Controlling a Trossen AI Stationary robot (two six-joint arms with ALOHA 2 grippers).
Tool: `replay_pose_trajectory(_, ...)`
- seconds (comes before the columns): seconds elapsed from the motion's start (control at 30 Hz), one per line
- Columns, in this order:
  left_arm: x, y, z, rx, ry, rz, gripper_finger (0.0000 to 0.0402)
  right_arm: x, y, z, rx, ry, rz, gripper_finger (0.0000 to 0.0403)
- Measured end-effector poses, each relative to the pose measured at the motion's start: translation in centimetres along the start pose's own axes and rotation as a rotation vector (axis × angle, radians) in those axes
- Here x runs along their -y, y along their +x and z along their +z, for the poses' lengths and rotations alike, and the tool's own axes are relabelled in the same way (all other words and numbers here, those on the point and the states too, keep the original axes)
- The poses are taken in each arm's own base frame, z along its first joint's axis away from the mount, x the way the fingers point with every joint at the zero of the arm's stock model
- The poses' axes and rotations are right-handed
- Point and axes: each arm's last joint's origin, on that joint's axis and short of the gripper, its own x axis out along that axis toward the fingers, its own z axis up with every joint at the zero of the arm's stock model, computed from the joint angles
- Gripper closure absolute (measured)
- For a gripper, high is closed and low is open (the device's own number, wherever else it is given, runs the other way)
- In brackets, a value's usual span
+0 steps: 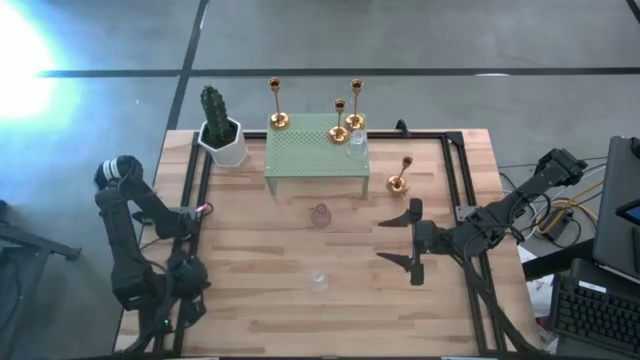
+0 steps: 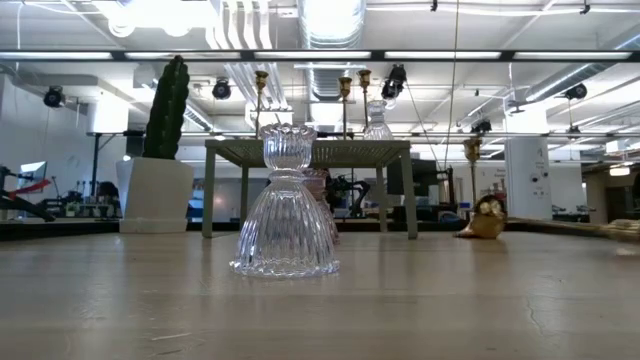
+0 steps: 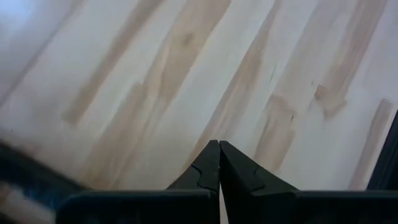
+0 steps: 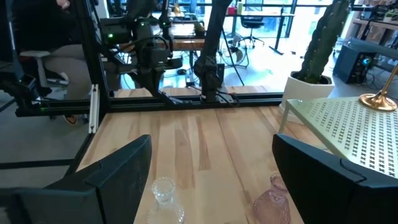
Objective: Pick & Place candle stick holders
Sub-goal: Put the gold candle holder on the shelf
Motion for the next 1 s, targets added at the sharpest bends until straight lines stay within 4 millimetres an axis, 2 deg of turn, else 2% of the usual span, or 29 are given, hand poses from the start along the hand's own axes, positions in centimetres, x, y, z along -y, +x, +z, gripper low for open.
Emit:
replay_pose_trajectory(0.2, -0.2, 0.4, 0.5, 0.216, 0.018, -0.038, 0.0391, 0.2, 0.0, -0.3, -0.015, 0.009, -0.068, 0.0078)
replay_pose_trajectory(0.4, -0.8, 1.3, 1.0, 0.606, 0.113, -0.086, 0.0389, 1.5, -1.0, -1.5, -0.064, 0.088, -0.311, 0.0078)
replay_pose_trajectory(0.53, -1.6, 2.1, 1.7, 0.844, 0.172, -0.08, 0.0382, 1.9, -2.1, -1.3, -0.064, 0.143, -0.351, 0.0078)
replay_pose_trajectory(0.77, -3.2, 3.2, 2.8, 1.0, 0.167, -0.044, 0.0324, 2.7, -3.6, -0.3, -0.163, 0.101, -0.418, 0.0078)
replay_pose_trajectory(1.0, -3.6, 3.7, 3.9, 1.045, 0.179, 0.034, 0.026, 5.2, -6.6, 1.0, -0.279, 0.261, -0.609, 0.0078)
